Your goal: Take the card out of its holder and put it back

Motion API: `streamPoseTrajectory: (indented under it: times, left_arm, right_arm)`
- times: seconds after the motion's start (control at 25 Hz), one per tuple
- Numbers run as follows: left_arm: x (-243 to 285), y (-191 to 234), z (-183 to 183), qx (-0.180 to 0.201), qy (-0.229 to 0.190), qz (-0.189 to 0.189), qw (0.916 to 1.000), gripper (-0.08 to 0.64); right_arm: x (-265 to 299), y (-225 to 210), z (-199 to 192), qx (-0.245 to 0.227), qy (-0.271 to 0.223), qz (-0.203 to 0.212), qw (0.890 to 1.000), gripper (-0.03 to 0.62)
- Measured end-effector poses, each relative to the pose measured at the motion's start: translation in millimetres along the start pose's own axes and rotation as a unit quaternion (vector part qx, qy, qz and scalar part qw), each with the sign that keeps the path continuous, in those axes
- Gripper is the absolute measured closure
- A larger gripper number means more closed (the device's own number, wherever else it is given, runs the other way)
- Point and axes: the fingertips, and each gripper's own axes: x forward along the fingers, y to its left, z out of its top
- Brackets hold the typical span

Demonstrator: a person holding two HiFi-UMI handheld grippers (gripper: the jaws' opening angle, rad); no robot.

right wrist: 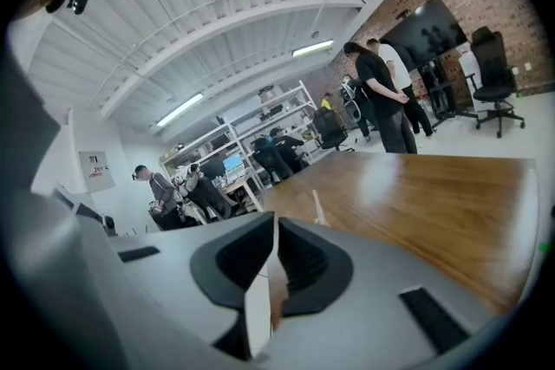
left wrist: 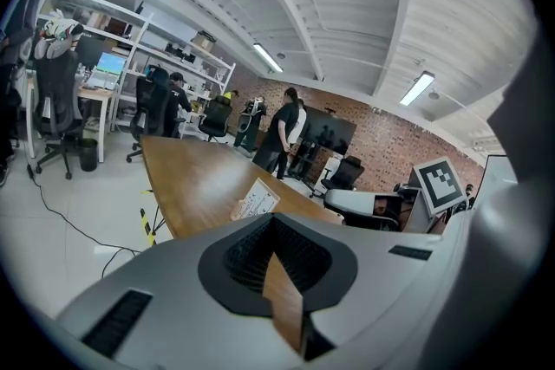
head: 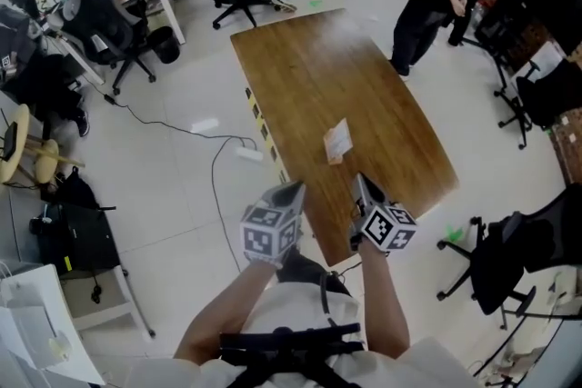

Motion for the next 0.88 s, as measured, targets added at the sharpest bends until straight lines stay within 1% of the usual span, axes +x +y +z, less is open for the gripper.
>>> streamPoseTrajectory:
  times: [0.16,0.2,0.28,0.36,0.44,0.64,0.88]
  left_arm:
    - [19.0,4.1,1.6,0.003,0.010,-0.001,0.9999,0.571]
    - [23.3,4.0,2.1,0.004,0.013,-0.002,0.9999,0.571]
    - [31.0,4.2,3.2,0.007,0.018,-0.004,0.9998,0.571]
    - [38.3,4.0,3.7,0.009,0.023,-0.007,0.9997,0.571]
    - [44.7,4.0,2.8,0.011,0.029,-0.008,0.9995,0.571]
    - [61.5,8.8,-0.5,0.015,0.041,-0.010,0.9990,0.571]
    - [81.3,20.4,-10.5,0.014,0.059,-0.012,0.9981,0.571]
  right_arm:
    - [16.7,-13.1,7.1,-0.007,0.004,-0.008,1.000,0.548]
    - [20.6,-17.1,7.6,-0.007,0.006,-0.012,1.000,0.515]
    - [29.1,-25.5,6.9,-0.008,0.013,-0.020,1.000,0.487]
    - [39.4,-32.5,3.7,-0.011,0.023,-0.026,0.999,0.434]
    - [50.2,-38.3,-0.6,-0.018,0.033,-0.031,0.999,0.402]
    - [80.1,-50.2,-2.9,-0.050,0.048,-0.050,0.996,0.388]
    - [110.1,-68.4,-16.4,-0.085,0.078,-0.080,0.990,0.388]
